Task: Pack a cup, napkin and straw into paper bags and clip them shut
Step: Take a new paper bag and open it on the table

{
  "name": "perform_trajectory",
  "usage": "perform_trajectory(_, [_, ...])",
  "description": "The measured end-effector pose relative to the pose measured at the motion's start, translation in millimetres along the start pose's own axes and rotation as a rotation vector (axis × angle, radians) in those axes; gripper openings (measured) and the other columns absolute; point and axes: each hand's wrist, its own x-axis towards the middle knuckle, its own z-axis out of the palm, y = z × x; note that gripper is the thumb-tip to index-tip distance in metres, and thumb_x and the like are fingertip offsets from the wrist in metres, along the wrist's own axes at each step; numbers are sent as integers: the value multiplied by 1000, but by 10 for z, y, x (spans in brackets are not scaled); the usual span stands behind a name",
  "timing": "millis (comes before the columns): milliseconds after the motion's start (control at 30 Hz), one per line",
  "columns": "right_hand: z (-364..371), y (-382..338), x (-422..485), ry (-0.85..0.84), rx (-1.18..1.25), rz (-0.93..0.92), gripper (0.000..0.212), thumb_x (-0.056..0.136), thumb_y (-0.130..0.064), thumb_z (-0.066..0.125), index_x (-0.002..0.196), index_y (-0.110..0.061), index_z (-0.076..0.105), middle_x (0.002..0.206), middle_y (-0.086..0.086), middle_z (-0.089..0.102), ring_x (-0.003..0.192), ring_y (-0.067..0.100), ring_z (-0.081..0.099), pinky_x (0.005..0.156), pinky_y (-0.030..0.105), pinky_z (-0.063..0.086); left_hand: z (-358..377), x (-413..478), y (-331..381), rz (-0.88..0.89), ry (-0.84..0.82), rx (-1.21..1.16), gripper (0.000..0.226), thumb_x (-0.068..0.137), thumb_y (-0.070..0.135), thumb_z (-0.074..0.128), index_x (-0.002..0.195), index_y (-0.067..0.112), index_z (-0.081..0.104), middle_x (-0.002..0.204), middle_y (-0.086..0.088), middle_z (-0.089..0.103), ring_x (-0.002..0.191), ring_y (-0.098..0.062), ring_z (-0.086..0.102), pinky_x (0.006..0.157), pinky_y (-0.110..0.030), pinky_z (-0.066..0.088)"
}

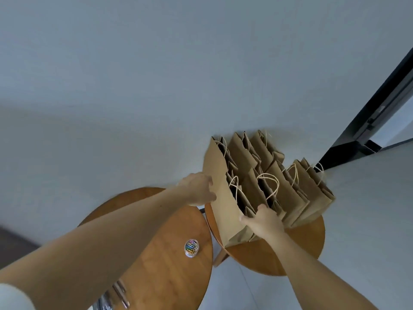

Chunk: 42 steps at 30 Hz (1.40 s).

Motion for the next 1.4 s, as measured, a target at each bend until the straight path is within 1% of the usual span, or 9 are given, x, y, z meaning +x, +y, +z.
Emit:
perform_trajectory(67, [58,19,191,-9,-8,-28,63,84,-61,59,121,-11,49,107,3,61,106,26,58,79,37,51,116,83,42,-43,-17,-14,48,93,38,59,137,20,53,134,-3,55,115,-23,56,81,-29,44])
perform_trajectory(267, [175,23,481,13,-174,-167,20,99,-35,48,86,-20,50,79,-3,59,87,22,64,77,36,51,346,203,47,-182,-81,-51,50,91,40,60,136,20,54,137,-1,55,119,-24,56,88,-32,46])
perform_trajectory(467, [142,-25,486,57,-248,-241,21,97,-29,48,78,-22,47,77,-2,57,84,24,62,81,42,54,391,197,-117,-228,-47,-42,49,92,41,60,136,22,53,137,-1,54,120,-24,56,88,-33,45])
perform_trajectory(633, [54,-377,234,131,-341,-369,14,96,-33,53,90,-21,58,81,-3,62,77,19,64,56,26,38,282,107,-369,-219,-28,-80,48,91,39,58,135,24,53,138,1,53,117,-23,57,81,-30,42])
perform_trajectory(867, [278,-1379,-284,209,-385,-553,18,91,-31,56,80,-22,45,72,-3,56,65,20,54,53,27,39,-15,-380,-1147,-244,7,-131,55,90,42,56,140,21,49,140,-1,52,125,-25,53,95,-35,47])
perform_trajectory(1033, [818,-2001,-448,150,-365,-620,20,91,-25,53,75,-19,42,61,-7,42,59,19,50,48,26,33,-33,-774,-1870,-291,9,-144,52,88,42,59,132,14,54,130,-6,60,116,-26,59,95,-44,52])
perform_trajectory(1200, [1378,-2209,-562,81,-308,-593,23,91,-21,49,72,-20,37,60,-9,39,55,14,44,42,23,22,201,-1038,-2381,-369,-37,-227,64,87,42,59,144,16,43,140,-4,52,123,-24,52,93,-36,49])
perform_trajectory(1300, [1659,-2189,-633,4,-331,-627,14,94,-23,46,81,-18,44,69,-6,49,68,18,58,50,24,35,387,-1141,-2576,-413,-72,-252,62,88,44,57,141,14,44,136,-5,53,117,-24,54,82,-32,46])
perform_trajectory(1400, [1804,-2131,-673,-129,-330,-668,22,95,-34,47,84,-15,50,77,-1,58,77,20,64,62,31,44,549,-1228,-2654,-450,-111,-299,63,88,47,57,140,14,45,135,-5,55,116,-25,55,93,-37,49])
